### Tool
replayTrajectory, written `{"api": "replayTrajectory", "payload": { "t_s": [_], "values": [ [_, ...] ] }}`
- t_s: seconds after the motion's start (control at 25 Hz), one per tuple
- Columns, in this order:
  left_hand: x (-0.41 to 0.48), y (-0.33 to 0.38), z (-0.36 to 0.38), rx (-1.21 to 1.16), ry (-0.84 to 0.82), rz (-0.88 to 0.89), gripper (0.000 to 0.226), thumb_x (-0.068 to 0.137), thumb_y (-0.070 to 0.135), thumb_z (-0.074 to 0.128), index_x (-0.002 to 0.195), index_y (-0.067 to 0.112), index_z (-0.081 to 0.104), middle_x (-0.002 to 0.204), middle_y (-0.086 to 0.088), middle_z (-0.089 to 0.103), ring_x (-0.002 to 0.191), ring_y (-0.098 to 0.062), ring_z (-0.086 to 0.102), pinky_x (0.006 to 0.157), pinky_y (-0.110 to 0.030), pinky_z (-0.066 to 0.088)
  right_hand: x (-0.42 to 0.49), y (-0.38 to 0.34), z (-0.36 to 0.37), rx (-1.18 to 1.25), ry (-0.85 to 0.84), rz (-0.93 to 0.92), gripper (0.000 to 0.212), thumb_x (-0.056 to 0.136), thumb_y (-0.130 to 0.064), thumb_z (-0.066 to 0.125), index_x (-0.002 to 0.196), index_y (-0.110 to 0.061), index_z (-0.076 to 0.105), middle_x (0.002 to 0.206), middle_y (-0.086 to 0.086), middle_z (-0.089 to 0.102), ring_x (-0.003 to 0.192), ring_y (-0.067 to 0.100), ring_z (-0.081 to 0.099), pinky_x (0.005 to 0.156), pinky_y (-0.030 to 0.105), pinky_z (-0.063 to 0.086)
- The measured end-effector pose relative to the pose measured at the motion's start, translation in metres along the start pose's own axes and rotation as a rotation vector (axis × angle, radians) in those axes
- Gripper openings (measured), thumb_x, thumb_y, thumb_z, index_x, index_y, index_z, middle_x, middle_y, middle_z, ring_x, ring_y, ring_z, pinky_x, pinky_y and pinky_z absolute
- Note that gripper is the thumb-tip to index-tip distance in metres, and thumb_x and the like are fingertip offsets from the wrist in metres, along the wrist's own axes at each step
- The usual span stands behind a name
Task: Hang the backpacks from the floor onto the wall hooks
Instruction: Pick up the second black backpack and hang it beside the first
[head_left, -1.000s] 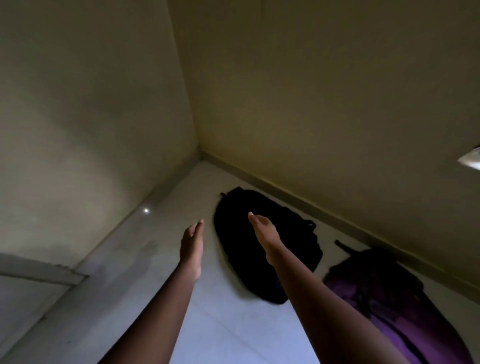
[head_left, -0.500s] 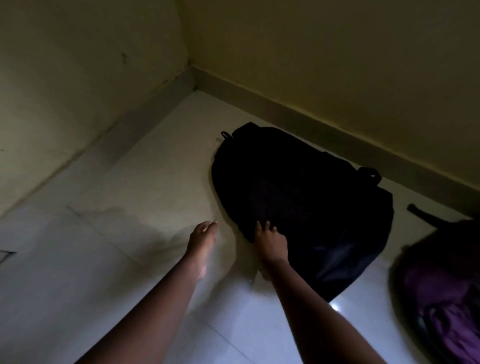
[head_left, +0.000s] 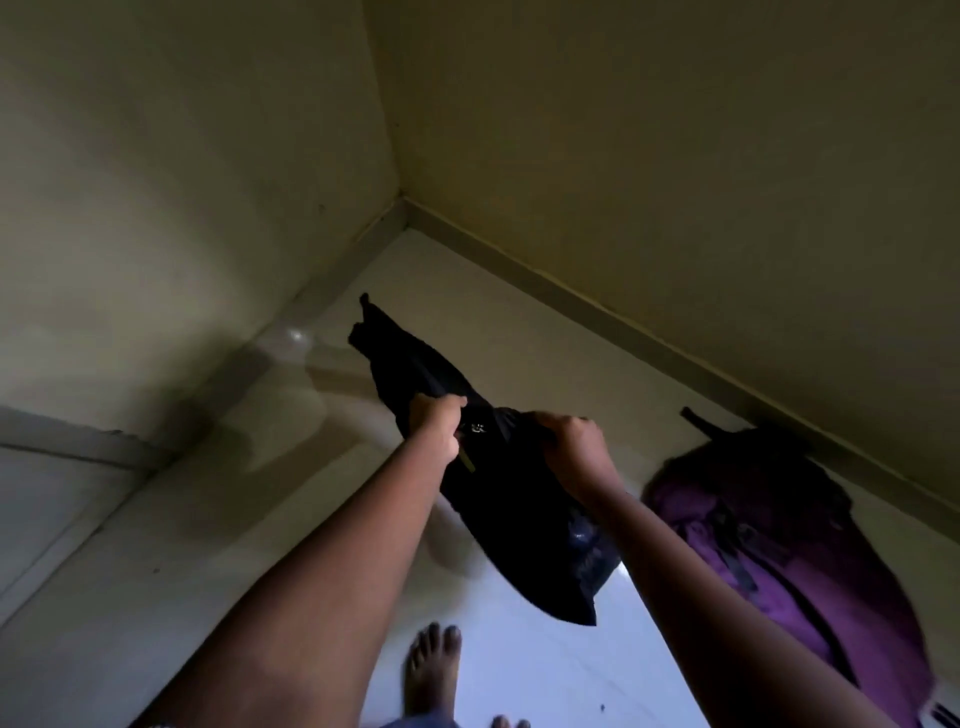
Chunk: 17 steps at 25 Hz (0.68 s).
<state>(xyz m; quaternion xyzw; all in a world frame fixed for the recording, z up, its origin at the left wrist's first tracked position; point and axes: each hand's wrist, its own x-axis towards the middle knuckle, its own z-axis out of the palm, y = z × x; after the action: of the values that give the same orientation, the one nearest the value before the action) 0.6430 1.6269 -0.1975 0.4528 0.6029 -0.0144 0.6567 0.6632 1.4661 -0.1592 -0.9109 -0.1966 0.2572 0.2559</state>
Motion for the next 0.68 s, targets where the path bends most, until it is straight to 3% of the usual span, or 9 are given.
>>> {"api": "replayTrajectory", "payload": {
  "t_s": [0.12, 0.24, 0.4, 0.52, 0.6, 0.68],
  "values": [
    [-0.063, 0.022, -0.031, 0.101, 0.086, 0.121, 0.056, 0.078, 0.001, 0.064, 0.131, 0.001, 0.044, 0.133, -0.021, 0.054, 0.115, -0.036, 0.057, 0.096, -0.043, 0.050, -0.049, -0.041, -0.033, 0.022, -0.083, 0.023, 0.026, 0.090, -0.023, 0.054, 0.111, -0.019, 0.069, 0.110, 0.014, 0.071, 0.103, 0.035, 0.065, 0.084, 0.037, 0.050],
    [-0.130, 0.039, -0.072, 0.336, 0.195, 0.255, 0.052, 0.079, 0.006, 0.063, 0.129, 0.006, 0.050, 0.128, -0.021, 0.059, 0.113, -0.037, 0.058, 0.092, -0.039, 0.051, -0.106, -0.087, -0.057, 0.053, -0.109, 0.006, 0.027, 0.090, -0.026, 0.054, 0.112, -0.020, 0.069, 0.114, 0.008, 0.071, 0.102, 0.026, 0.066, 0.082, 0.031, 0.050],
    [-0.225, 0.050, -0.119, 0.717, 0.270, 0.505, 0.037, 0.086, 0.011, 0.056, 0.122, 0.005, 0.054, 0.120, -0.024, 0.061, 0.112, -0.040, 0.057, 0.090, -0.040, 0.047, -0.157, -0.155, -0.090, 0.706, -0.134, 0.180, 0.037, 0.084, -0.038, 0.065, 0.114, -0.017, 0.066, 0.112, 0.002, 0.071, 0.096, 0.011, 0.064, 0.089, 0.027, 0.050],
    [-0.275, 0.037, -0.139, 0.989, 0.199, 0.675, 0.032, 0.090, 0.010, 0.048, 0.121, 0.006, 0.054, 0.116, -0.023, 0.062, 0.107, -0.037, 0.058, 0.079, -0.036, 0.044, -0.167, -0.205, -0.110, 1.064, -0.212, 0.293, 0.034, 0.080, -0.038, 0.070, 0.108, -0.020, 0.060, 0.095, -0.005, 0.067, 0.089, 0.012, 0.064, 0.086, 0.031, 0.055],
    [-0.298, 0.029, -0.152, 1.125, 0.110, 0.861, 0.041, 0.089, 0.008, 0.049, 0.130, 0.014, 0.049, 0.117, -0.018, 0.066, 0.105, -0.034, 0.062, 0.080, -0.035, 0.048, -0.169, -0.221, -0.118, 1.137, -0.104, 0.443, 0.043, 0.081, -0.028, 0.070, 0.116, -0.006, 0.057, 0.106, 0.009, 0.067, 0.100, 0.027, 0.064, 0.091, 0.040, 0.054],
    [-0.324, 0.038, -0.169, 1.163, -0.107, 0.860, 0.052, 0.088, 0.017, 0.056, 0.138, 0.018, 0.042, 0.128, -0.013, 0.062, 0.116, -0.029, 0.059, 0.090, -0.032, 0.047, -0.181, -0.219, -0.128, 1.064, -0.004, 0.516, 0.045, 0.084, -0.016, 0.064, 0.121, 0.005, 0.052, 0.120, 0.021, 0.062, 0.109, 0.037, 0.061, 0.094, 0.042, 0.051]
  ]
}}
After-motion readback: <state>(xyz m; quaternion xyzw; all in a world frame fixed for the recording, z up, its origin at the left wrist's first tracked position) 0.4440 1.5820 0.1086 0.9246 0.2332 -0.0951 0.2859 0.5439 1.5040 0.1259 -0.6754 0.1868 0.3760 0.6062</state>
